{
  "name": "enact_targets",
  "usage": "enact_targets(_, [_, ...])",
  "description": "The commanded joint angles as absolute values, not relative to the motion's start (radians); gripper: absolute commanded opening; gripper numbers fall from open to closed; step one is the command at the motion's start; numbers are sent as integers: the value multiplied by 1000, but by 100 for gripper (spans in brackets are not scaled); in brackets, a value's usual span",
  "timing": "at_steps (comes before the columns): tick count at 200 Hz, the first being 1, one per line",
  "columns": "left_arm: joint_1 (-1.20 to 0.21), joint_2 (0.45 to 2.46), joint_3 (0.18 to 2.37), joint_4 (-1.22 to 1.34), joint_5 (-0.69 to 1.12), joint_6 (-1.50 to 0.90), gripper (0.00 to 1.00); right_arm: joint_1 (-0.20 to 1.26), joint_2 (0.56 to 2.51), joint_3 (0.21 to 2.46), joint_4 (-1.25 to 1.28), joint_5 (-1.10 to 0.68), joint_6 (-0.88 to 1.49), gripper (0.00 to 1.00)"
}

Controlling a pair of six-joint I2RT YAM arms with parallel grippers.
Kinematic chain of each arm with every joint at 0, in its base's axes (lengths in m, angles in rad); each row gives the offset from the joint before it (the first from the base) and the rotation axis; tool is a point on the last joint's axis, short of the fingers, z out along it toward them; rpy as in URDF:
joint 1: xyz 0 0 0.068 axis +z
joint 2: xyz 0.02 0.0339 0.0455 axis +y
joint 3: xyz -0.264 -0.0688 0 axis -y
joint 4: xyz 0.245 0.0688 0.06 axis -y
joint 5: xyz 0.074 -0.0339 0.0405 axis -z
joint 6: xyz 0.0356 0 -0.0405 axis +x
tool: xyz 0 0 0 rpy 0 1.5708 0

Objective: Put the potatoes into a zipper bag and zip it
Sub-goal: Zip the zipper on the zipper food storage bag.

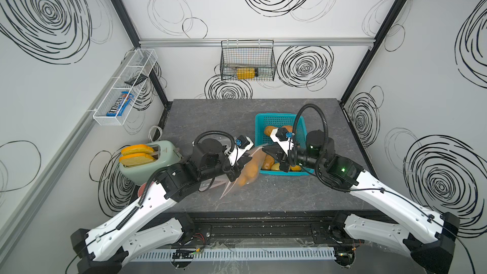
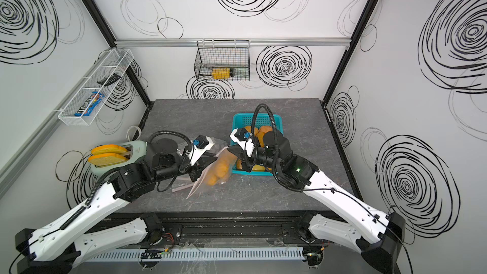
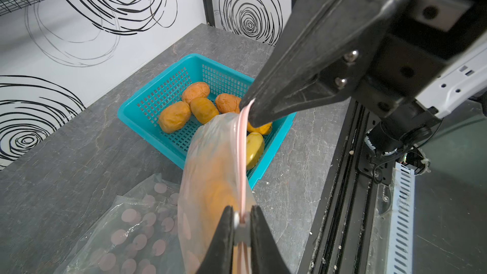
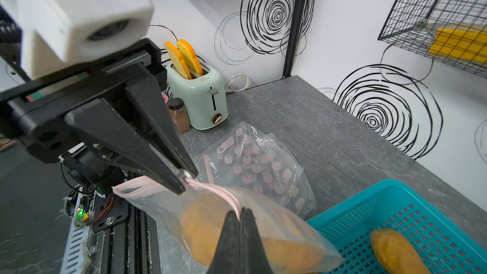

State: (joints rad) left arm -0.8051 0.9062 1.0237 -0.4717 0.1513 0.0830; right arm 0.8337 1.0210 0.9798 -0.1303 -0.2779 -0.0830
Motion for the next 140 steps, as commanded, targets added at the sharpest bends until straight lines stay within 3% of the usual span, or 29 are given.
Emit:
enact_targets(1, [-810, 870, 1013, -532, 133, 68, 15, 828, 975, 971, -46, -206, -80, 0])
enact_targets(140, [-810, 733, 941, -658, 86, 70, 17, 750, 929, 985, -25, -178, -55, 0])
